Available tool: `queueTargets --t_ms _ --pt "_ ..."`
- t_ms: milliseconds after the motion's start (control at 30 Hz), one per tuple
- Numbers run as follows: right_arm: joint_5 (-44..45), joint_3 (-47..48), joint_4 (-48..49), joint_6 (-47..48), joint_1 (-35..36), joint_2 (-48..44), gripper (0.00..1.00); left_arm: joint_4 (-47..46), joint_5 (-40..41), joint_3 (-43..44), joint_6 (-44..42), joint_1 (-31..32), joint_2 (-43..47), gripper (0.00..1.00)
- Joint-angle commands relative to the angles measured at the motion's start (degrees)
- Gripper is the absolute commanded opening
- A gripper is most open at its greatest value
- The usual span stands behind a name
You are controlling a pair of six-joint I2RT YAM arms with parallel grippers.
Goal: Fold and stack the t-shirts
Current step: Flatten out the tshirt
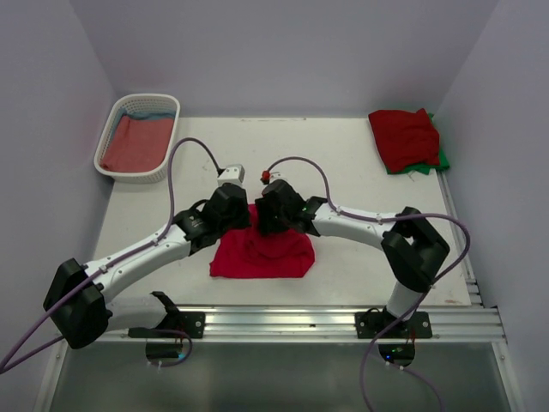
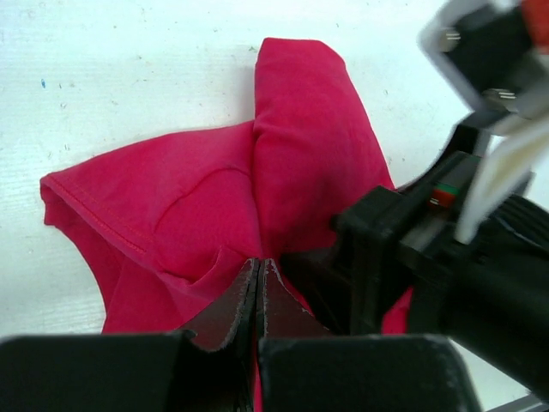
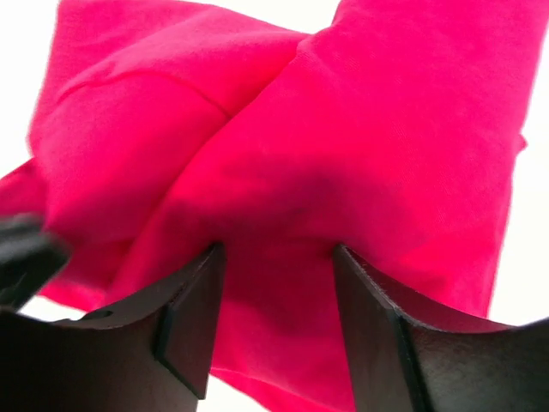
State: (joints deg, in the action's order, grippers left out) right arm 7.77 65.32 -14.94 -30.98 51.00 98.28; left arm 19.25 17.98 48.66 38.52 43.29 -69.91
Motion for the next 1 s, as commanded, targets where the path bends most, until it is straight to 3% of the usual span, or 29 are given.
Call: queueTargets --t_ms 0,100,167,233,267,467,600,900,933,967 --pt "-1.88 2.53 2.72 0.13 0.24 5.59 0.55 -1.93 0.22 -0.85 1.55 0.13 1.88 0.0" --pt "-1.36 2.88 3.69 -0.22 0.24 10.34 0.5 -1.76 0.39 -1.29 1.91 0.13 3.29 0.0" --pt "-0.57 2.19 4.83 -0.57 0.24 11.67 0.42 -1.58 0.48 -1.47 2.17 0.13 4.86 0.0" --pt "0.22 1.74 5.36 -0.83 0.24 12.37 0.05 -1.4 0.83 -1.82 2.35 0.13 6.36 0.0" --pt "1.27 1.13 5.27 -0.92 0.24 12.03 0.0 -1.32 1.18 -1.82 2.35 0.13 6.71 0.0" --pt "8.82 -2.64 1.76 -1.27 0.24 1.32 0.0 0.35 2.85 -2.26 2.43 0.13 8.03 0.0" --pt "20.16 -6.51 -3.33 -3.29 -0.03 -9.93 0.0 1.4 3.64 -2.35 2.43 0.04 8.38 0.0" --pt "41.96 -13.55 -23.44 -11.29 -6.43 -30.93 0.0 4.83 6.89 -0.59 1.38 -0.22 9.97 0.0" --pt "42.76 -13.81 -24.77 -11.64 -7.23 -31.56 0.02 5.18 7.16 -0.41 1.12 -0.22 10.23 0.0" --pt "44.07 -14.08 -25.92 -12.08 -8.89 -32.18 0.22 5.36 7.42 -0.06 0.94 -0.31 10.41 0.0"
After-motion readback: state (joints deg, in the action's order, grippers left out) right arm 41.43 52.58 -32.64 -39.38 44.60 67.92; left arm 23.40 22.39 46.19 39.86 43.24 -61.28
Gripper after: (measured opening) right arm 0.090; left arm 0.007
